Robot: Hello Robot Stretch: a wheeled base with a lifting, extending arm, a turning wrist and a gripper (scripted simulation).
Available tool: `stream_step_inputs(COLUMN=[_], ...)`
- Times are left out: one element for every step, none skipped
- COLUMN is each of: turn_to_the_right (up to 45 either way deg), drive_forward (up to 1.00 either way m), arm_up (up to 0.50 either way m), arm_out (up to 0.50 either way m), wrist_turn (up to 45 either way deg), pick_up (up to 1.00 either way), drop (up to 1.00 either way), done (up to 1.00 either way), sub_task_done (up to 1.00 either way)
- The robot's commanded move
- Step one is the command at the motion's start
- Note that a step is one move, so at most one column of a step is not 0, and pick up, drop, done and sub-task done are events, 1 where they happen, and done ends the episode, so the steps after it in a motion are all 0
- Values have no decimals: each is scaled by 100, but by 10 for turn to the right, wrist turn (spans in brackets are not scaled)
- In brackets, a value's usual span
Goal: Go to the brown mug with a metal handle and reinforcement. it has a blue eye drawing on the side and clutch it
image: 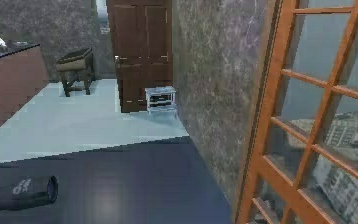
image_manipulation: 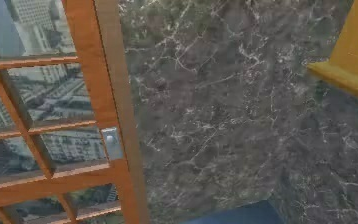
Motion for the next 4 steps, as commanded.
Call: stream_step_inputs(turn_to_the_right=[-120,0,-390,0], drive_forward=[0,100,0,5], arm_up=[0,0,0,0], arm_out=[0,0,0,0], wrist_turn=[0,0,0,0], pick_up=[0,0,0,0], drop=[0,0,0,0], done=[0,0,0,0], sub_task_done=[0,0,0,0])
